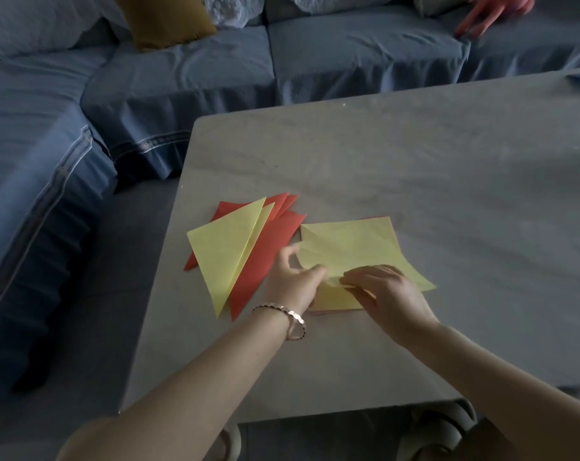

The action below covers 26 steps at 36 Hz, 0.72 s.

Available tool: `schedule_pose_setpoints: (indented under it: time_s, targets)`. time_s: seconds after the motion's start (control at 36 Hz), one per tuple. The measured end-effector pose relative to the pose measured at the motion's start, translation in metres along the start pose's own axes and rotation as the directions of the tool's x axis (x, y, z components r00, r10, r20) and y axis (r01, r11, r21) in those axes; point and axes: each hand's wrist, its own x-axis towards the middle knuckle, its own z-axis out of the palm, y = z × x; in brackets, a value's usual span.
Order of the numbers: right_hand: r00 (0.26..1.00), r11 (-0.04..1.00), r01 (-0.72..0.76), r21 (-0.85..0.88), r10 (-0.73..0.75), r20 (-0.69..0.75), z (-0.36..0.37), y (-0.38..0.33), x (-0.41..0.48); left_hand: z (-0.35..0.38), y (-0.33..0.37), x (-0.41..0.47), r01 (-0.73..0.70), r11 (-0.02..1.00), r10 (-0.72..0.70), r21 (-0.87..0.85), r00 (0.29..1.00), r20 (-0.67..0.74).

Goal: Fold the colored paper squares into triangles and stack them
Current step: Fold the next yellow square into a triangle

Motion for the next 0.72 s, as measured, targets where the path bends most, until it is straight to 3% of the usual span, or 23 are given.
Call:
schedule_pose_setpoints:
  time_s: [0.11, 0.25, 0.31, 0.44, 0.56, 0.64, 0.72]
  targets:
    - [0.996, 0.968, 0.018, 0.251, -0.04, 0.083, -0.009, 0.0, -0.006, -0.028, 0.001, 0.009, 0.049, 0.995, -0.055, -0.083, 0.996, -0.071]
    - [0.99, 0.906, 0.027, 0.421, -0.083, 0.116, -0.018, -0.005, -0.004, -0.059, 0.001, 0.019, 0.21, 0.968, -0.219, -0.137, 0.974, -0.058]
    - [0.986, 0.882, 0.006, 0.471, -0.084, 0.145, -0.023, -0.009, -0.002, -0.07, 0.001, 0.022, 0.226, 0.971, -0.232, -0.082, 0.971, -0.066]
    - [0.96, 0.861, -0.07, 0.504, -0.078, 0.267, -0.035, -0.016, 0.003, -0.084, 0.004, 0.019, 0.297, 0.946, -0.317, 0.127, 0.928, 0.195]
    - [0.917, 0.87, -0.165, 0.464, -0.039, 0.398, -0.04, -0.027, 0.005, -0.077, 0.001, 0.015, 0.172, 0.918, -0.247, 0.358, 0.954, 0.173]
    - [0.888, 0.863, -0.249, 0.439, 0.022, 0.459, -0.041, -0.031, 0.008, -0.068, -0.003, 0.009, 0.05, 0.932, -0.118, 0.359, 0.978, 0.171]
    - [0.926, 0.793, -0.304, 0.528, 0.115, 0.36, -0.038, -0.031, 0.01, -0.06, -0.004, 0.001, -0.084, 0.93, 0.006, 0.358, 0.977, 0.214]
